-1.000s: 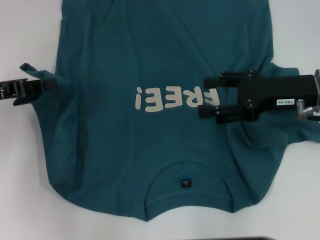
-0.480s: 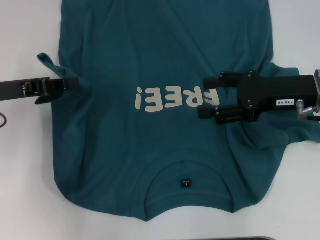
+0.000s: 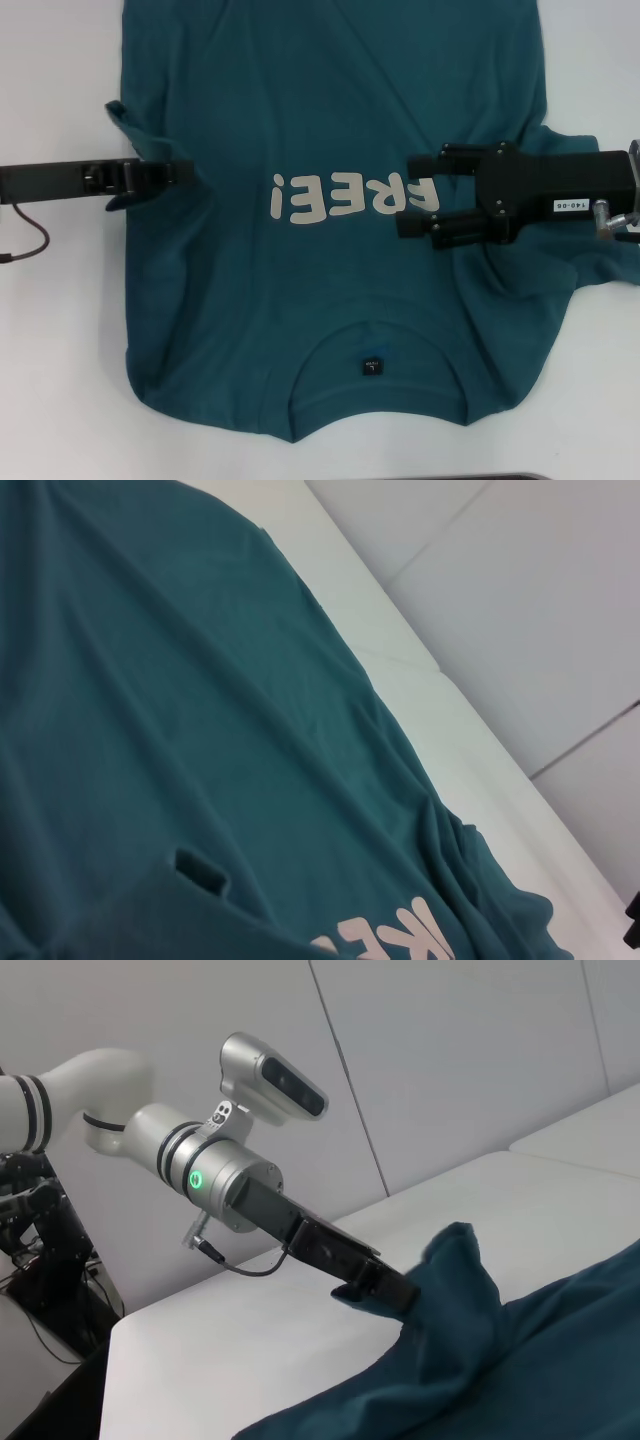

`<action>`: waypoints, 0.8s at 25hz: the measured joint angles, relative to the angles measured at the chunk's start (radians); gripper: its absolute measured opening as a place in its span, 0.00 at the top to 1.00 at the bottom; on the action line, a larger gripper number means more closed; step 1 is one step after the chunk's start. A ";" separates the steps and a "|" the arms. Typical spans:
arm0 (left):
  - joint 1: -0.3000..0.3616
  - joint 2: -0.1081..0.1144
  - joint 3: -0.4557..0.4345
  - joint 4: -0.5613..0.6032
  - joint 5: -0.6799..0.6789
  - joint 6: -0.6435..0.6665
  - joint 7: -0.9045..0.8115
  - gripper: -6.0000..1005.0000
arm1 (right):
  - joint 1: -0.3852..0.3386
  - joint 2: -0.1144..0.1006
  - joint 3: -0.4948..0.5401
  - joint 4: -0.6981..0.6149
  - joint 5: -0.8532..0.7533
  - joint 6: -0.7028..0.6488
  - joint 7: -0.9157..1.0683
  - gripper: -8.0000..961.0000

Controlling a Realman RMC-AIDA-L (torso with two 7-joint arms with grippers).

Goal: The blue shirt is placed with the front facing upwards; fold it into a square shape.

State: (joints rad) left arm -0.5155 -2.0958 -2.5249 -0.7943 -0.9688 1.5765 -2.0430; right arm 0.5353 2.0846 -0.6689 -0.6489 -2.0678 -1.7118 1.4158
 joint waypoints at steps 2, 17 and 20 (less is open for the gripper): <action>-0.006 -0.006 0.012 0.001 0.000 -0.007 -0.003 0.87 | 0.000 0.000 0.000 0.000 0.000 0.000 0.000 0.05; -0.011 -0.008 0.054 -0.010 0.000 -0.016 -0.017 0.58 | -0.003 0.000 0.003 -0.004 0.000 -0.009 0.003 0.05; 0.004 0.003 0.051 -0.015 0.001 -0.026 -0.012 0.45 | -0.003 0.000 0.004 -0.005 0.000 -0.009 0.003 0.05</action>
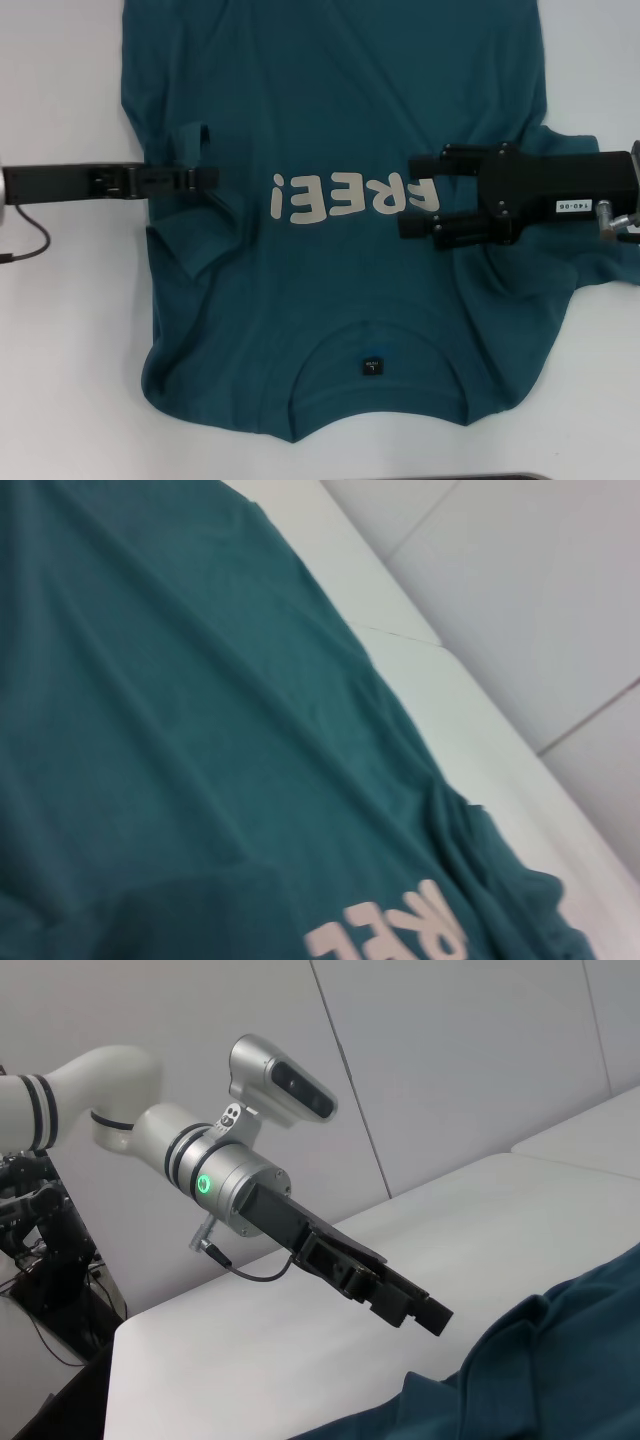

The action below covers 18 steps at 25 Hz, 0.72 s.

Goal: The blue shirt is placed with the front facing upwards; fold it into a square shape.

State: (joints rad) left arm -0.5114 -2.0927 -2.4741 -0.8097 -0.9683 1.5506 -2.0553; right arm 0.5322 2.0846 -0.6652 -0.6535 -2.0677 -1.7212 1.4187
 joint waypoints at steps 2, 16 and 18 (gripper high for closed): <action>0.012 0.008 -0.001 -0.001 0.001 -0.015 0.002 0.37 | 0.000 0.000 0.001 -0.001 0.000 0.000 0.000 0.05; -0.035 -0.033 0.012 0.056 0.015 -0.154 0.012 0.12 | 0.000 0.000 0.003 -0.001 0.002 0.000 -0.004 0.05; -0.050 -0.041 0.025 0.071 0.015 -0.174 0.012 0.12 | 0.000 0.000 0.002 -0.001 0.003 0.000 -0.004 0.05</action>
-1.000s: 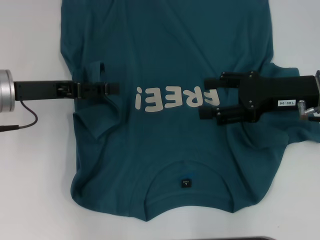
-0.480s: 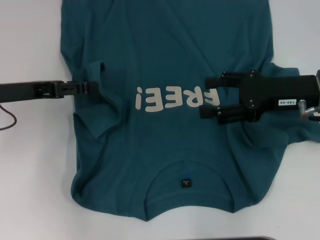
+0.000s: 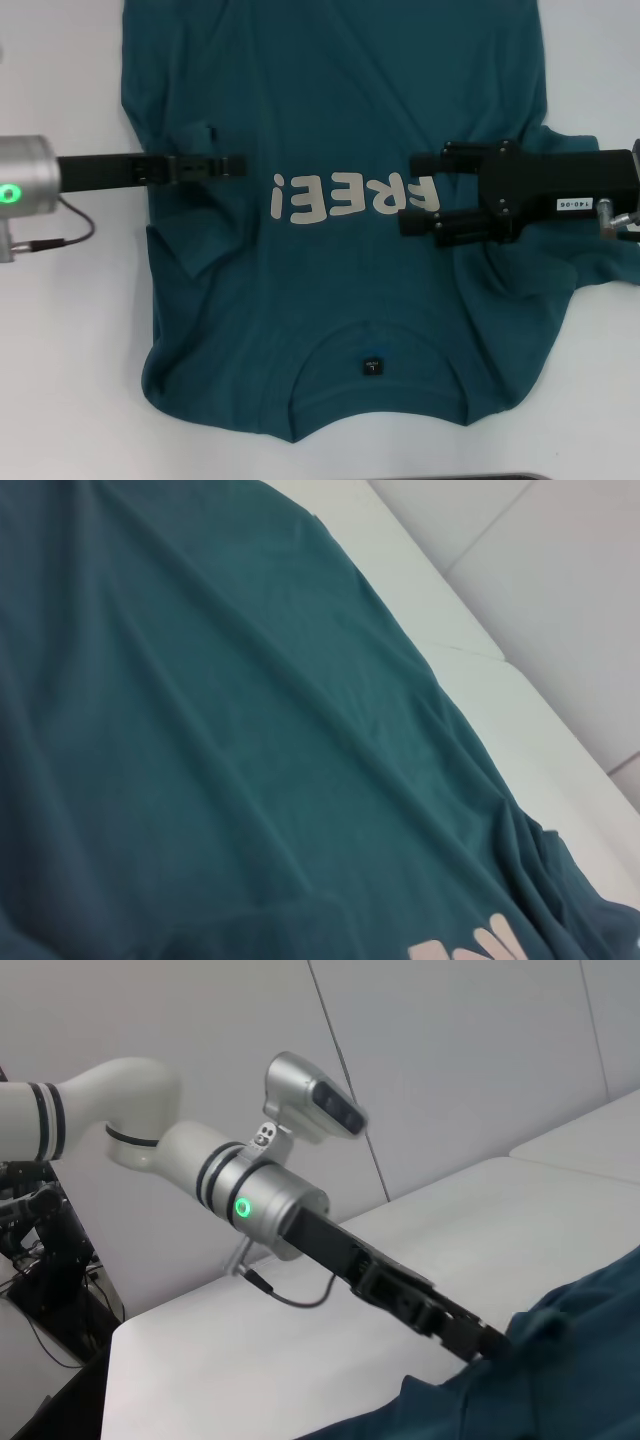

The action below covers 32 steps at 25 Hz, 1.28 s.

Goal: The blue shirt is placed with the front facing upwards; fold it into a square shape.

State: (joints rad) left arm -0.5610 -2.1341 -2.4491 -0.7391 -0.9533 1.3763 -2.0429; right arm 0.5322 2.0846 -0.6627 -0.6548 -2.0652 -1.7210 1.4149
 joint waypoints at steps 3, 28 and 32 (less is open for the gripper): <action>-0.026 -0.020 0.037 0.016 -0.003 -0.040 0.001 0.12 | 0.000 0.000 0.000 0.000 0.000 0.000 0.000 0.05; 0.135 0.004 0.083 -0.170 -0.031 0.077 0.012 0.12 | 0.001 0.000 0.000 -0.001 0.010 0.004 -0.002 0.05; 0.148 0.008 0.082 -0.164 -0.030 0.071 0.034 0.12 | 0.002 0.000 0.000 0.001 0.011 0.006 -0.002 0.05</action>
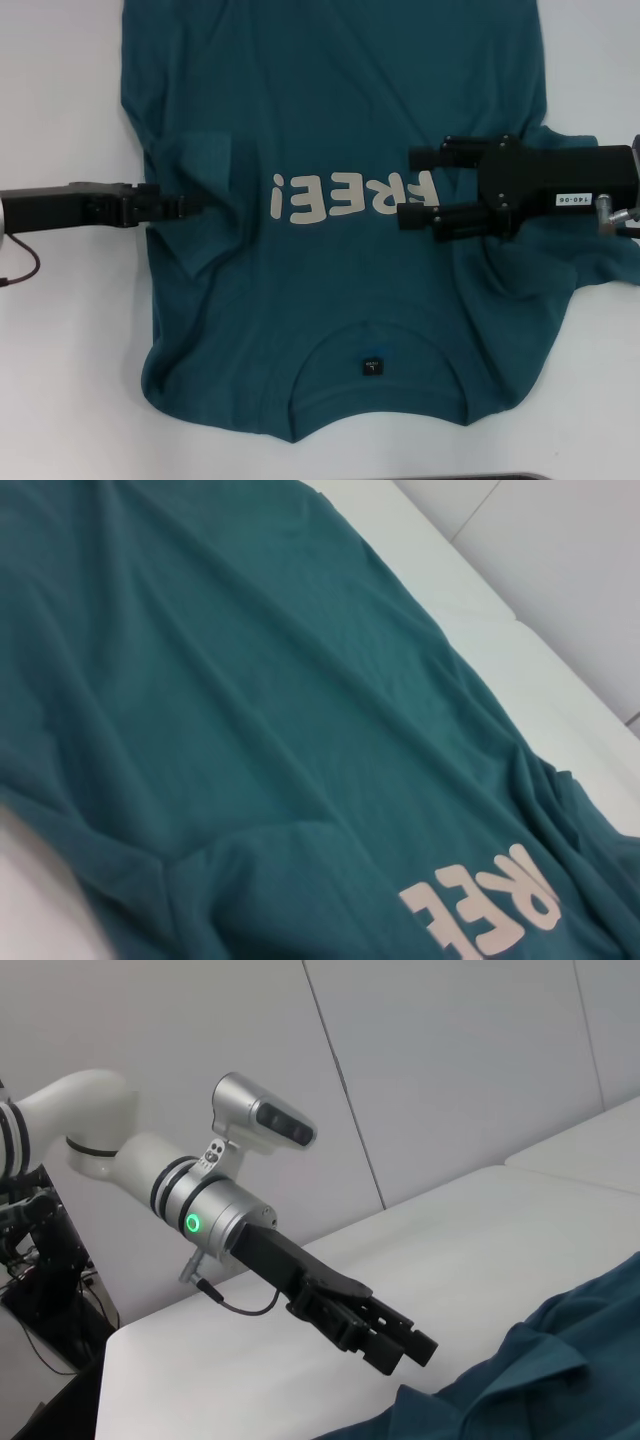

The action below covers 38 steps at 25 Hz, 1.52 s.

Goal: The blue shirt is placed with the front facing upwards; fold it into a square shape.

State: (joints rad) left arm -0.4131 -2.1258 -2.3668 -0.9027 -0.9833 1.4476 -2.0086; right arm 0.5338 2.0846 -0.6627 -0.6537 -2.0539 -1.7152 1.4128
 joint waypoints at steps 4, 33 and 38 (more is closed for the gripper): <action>0.003 0.000 0.002 0.012 0.003 -0.004 0.018 0.13 | 0.001 0.000 0.000 0.002 0.002 0.001 0.000 0.05; 0.012 -0.044 0.134 -0.130 -0.018 -0.061 0.048 0.13 | -0.008 0.000 0.011 0.006 0.047 -0.005 0.000 0.05; 0.024 -0.041 0.154 -0.182 0.008 -0.074 0.000 0.13 | -0.009 0.000 0.014 0.014 0.061 -0.005 0.001 0.05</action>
State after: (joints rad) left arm -0.3889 -2.1665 -2.2128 -1.0845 -0.9758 1.3741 -2.0085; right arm 0.5247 2.0846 -0.6489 -0.6399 -1.9928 -1.7204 1.4135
